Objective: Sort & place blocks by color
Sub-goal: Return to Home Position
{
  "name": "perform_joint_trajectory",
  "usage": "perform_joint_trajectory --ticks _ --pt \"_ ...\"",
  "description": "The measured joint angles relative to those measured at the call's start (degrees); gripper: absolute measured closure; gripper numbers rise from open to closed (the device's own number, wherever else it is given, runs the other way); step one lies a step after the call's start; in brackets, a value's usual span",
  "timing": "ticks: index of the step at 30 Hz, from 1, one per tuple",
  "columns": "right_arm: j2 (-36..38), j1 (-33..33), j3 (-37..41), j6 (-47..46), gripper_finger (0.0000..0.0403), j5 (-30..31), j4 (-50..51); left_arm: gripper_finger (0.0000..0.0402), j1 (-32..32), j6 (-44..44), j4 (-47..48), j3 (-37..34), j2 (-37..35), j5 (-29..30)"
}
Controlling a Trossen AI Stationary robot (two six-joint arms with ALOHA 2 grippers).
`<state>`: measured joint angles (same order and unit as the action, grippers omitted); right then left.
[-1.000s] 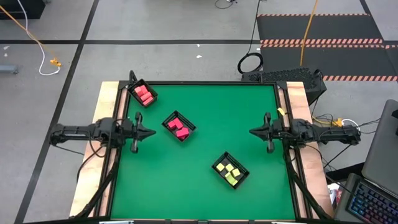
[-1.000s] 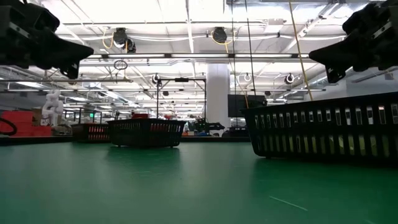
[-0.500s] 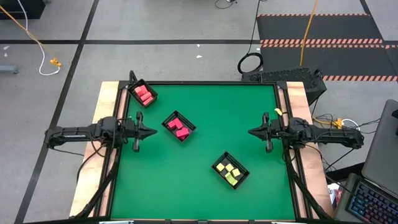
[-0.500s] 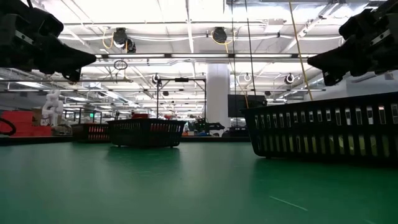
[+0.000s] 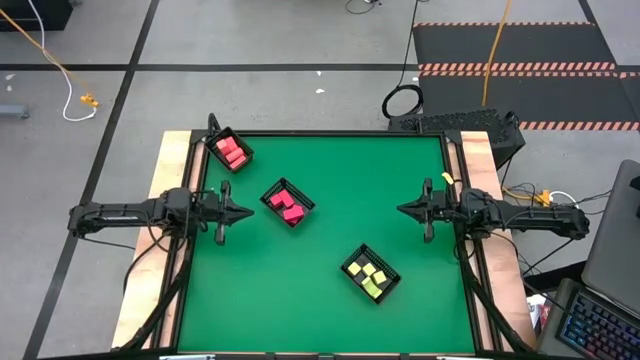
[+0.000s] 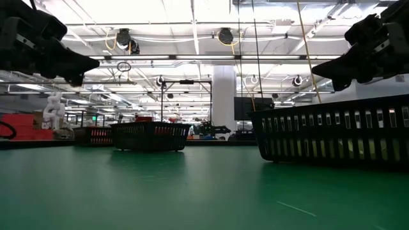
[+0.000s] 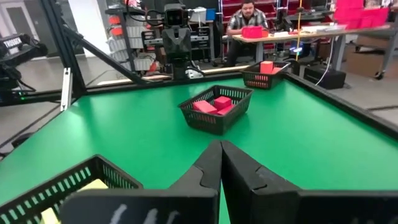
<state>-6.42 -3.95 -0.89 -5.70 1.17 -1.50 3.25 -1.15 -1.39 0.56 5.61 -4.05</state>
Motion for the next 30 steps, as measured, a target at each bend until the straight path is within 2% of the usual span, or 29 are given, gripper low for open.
perform_joint_trajectory --ticks 6,15,30 --pt "0.00 0.00 0.00 0.53 0.0403 0.13 -0.28 0.0398 0.00 2.38 -0.19 0.00 0.02 0.02" --pt "0.00 0.00 0.02 0.42 0.0403 0.19 -0.39 0.0370 0.00 2.43 -0.19 0.00 0.02 0.02" --pt "0.00 0.00 0.02 0.42 0.0403 0.22 -0.43 0.0371 0.00 2.43 -0.21 0.00 0.02 0.07"
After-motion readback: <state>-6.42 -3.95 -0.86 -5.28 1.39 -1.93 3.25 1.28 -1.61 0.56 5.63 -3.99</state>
